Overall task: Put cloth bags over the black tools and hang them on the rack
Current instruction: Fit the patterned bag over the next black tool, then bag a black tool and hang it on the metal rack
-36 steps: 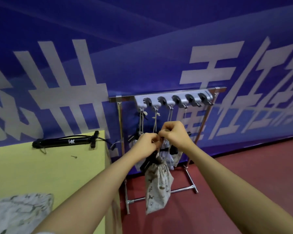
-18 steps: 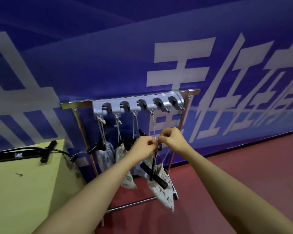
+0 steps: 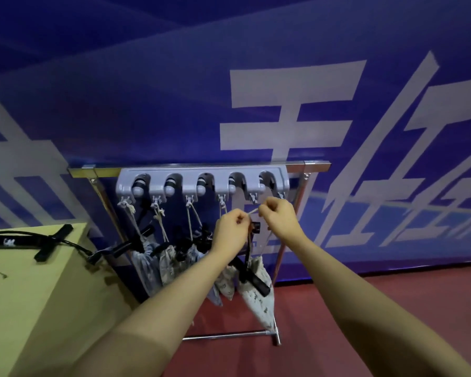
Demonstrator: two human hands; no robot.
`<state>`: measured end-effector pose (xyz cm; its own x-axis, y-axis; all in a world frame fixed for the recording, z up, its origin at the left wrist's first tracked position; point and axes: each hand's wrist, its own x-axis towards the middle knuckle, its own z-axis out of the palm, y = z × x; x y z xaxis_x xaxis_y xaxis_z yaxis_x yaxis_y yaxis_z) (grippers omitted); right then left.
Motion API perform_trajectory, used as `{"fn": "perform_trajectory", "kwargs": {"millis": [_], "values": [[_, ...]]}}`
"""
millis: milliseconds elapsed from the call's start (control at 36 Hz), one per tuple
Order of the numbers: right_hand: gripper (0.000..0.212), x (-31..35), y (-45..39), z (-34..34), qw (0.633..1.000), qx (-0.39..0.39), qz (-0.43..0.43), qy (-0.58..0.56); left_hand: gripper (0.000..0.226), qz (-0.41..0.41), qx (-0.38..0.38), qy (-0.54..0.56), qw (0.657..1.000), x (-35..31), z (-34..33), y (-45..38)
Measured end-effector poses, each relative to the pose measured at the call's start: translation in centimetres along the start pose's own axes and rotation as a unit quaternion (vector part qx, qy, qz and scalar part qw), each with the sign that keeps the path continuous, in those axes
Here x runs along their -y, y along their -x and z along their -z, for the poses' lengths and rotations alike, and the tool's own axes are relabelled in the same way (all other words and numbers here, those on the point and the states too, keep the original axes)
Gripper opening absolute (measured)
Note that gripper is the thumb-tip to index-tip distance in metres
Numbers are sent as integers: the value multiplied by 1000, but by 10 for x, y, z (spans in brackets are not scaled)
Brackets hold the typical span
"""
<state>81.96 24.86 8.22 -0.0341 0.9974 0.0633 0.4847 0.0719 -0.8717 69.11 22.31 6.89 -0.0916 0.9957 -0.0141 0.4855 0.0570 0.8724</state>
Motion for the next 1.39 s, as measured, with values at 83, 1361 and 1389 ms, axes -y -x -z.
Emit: {"fn": "perform_trajectory", "kwargs": {"millis": [83, 1361, 1389], "values": [[18, -3, -14, -3, 998, -14, 38, 37, 19, 19, -47, -6, 999, -8, -6, -21], [17, 78, 90, -199, 986, 144, -22, 77, 25, 108, -51, -69, 990, 133, 202, 80], [18, 85, 95, -213, 986, 149, -20, 74, 26, 111, -60, -67, 990, 142, 216, 85]]}}
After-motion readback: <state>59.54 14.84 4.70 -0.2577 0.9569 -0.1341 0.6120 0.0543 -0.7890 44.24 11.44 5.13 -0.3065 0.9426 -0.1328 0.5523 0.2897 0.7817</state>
